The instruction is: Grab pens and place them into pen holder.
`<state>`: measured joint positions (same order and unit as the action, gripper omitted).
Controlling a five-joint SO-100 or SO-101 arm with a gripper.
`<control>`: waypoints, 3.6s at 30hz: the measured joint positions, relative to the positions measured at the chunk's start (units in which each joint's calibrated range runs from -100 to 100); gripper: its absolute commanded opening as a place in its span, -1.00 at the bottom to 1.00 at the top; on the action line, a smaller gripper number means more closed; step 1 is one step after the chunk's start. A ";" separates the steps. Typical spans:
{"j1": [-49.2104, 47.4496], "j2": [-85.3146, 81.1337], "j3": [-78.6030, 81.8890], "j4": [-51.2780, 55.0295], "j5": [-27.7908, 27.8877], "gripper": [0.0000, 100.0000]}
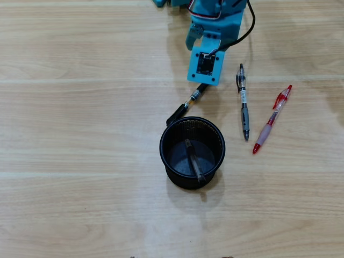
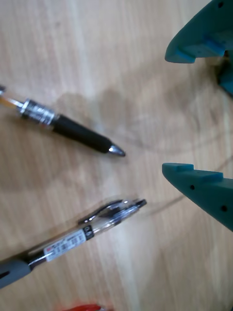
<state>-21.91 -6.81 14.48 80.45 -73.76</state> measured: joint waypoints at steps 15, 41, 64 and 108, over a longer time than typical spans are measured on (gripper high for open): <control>3.12 17.10 0.89 -16.62 0.00 -0.54; 7.51 20.65 0.71 -16.88 -0.37 -0.97; 22.96 -8.46 3.98 -25.67 11.58 -0.97; 13.25 8.38 5.31 -76.49 20.71 -0.77</control>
<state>-8.65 1.57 19.79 3.96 -53.05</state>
